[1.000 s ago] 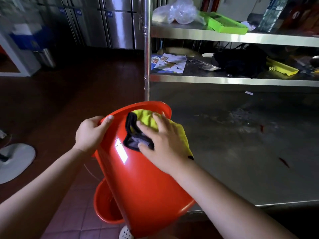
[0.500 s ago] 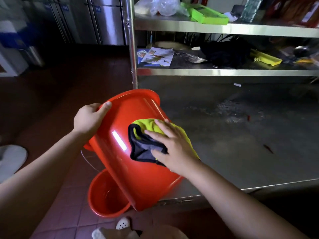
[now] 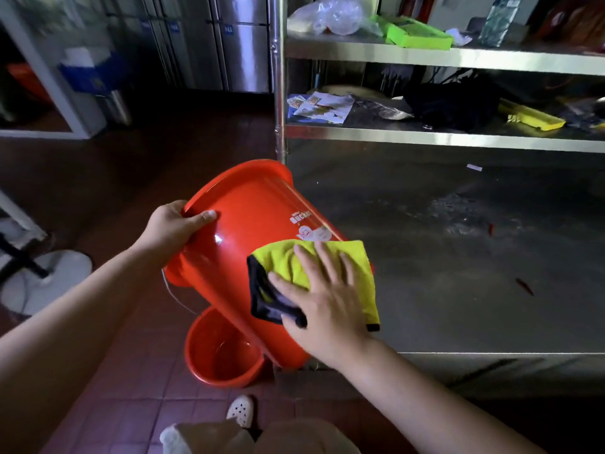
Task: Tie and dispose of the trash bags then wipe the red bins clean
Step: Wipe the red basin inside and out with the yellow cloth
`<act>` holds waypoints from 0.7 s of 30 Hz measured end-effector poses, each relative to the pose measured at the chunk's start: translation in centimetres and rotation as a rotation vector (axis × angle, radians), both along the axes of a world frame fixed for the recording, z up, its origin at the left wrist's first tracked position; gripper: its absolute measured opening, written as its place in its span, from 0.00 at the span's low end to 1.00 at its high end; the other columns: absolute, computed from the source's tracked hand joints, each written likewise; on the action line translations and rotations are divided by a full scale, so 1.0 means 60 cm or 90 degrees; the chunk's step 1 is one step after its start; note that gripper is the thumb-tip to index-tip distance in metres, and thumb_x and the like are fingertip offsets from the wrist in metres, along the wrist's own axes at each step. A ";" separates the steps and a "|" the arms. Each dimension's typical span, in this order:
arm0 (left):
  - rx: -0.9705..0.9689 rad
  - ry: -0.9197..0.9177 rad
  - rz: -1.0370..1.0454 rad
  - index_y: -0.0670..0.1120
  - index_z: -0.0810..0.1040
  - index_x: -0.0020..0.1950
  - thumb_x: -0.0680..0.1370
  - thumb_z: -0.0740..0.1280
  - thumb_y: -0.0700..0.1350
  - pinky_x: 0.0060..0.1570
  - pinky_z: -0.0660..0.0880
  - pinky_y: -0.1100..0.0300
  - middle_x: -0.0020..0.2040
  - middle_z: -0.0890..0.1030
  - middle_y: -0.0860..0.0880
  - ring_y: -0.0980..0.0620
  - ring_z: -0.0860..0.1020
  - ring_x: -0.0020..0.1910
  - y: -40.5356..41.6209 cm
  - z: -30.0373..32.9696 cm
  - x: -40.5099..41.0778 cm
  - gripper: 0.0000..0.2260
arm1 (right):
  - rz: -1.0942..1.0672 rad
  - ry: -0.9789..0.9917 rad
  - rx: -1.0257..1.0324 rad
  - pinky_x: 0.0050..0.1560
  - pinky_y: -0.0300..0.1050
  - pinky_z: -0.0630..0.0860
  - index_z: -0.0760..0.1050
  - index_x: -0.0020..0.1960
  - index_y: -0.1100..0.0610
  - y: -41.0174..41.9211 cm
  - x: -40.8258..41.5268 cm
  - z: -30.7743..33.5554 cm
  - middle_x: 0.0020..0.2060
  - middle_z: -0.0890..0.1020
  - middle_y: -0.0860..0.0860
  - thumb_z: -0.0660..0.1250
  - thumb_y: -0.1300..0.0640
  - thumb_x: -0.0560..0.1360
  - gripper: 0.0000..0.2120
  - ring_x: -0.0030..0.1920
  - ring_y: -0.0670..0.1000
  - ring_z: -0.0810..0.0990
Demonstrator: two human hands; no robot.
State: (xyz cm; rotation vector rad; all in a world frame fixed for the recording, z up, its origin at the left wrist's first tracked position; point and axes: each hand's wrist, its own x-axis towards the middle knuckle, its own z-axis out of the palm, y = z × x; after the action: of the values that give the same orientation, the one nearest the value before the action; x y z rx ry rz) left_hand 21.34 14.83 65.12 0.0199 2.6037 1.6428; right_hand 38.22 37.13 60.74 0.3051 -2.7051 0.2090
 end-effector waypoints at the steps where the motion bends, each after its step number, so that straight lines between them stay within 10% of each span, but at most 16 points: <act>1: -0.011 -0.002 0.017 0.47 0.79 0.46 0.70 0.73 0.54 0.37 0.79 0.54 0.39 0.82 0.45 0.48 0.81 0.36 -0.004 -0.002 0.010 0.13 | 0.039 -0.002 0.053 0.69 0.64 0.56 0.69 0.66 0.39 -0.005 0.011 -0.010 0.71 0.67 0.53 0.66 0.43 0.67 0.27 0.73 0.62 0.60; 10: -0.002 0.048 0.189 0.53 0.79 0.38 0.68 0.74 0.58 0.24 0.74 0.64 0.35 0.82 0.50 0.61 0.78 0.25 -0.119 0.002 0.050 0.11 | 0.252 0.171 0.046 0.55 0.53 0.71 0.79 0.57 0.42 -0.034 0.002 -0.030 0.59 0.80 0.49 0.54 0.56 0.80 0.17 0.59 0.55 0.78; 15: -0.122 0.077 0.284 0.50 0.80 0.41 0.64 0.72 0.64 0.43 0.80 0.46 0.36 0.82 0.46 0.46 0.81 0.36 -0.241 0.008 0.018 0.19 | 0.222 0.039 -0.044 0.47 0.52 0.76 0.81 0.55 0.47 -0.058 -0.043 -0.069 0.57 0.80 0.54 0.70 0.61 0.61 0.23 0.49 0.58 0.80; 21: -0.410 0.035 0.281 0.49 0.74 0.42 0.70 0.71 0.56 0.37 0.70 0.54 0.36 0.78 0.47 0.41 0.79 0.43 -0.368 -0.054 -0.049 0.12 | 0.157 -0.123 -0.150 0.44 0.50 0.76 0.81 0.55 0.47 -0.122 -0.118 -0.127 0.55 0.80 0.51 0.77 0.66 0.57 0.28 0.48 0.57 0.79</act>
State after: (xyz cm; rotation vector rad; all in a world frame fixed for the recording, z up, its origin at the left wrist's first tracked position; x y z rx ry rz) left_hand 18.38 -7.26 61.88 -0.5786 3.2084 0.7911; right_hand 31.11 29.79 53.13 0.5732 -2.7869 0.6534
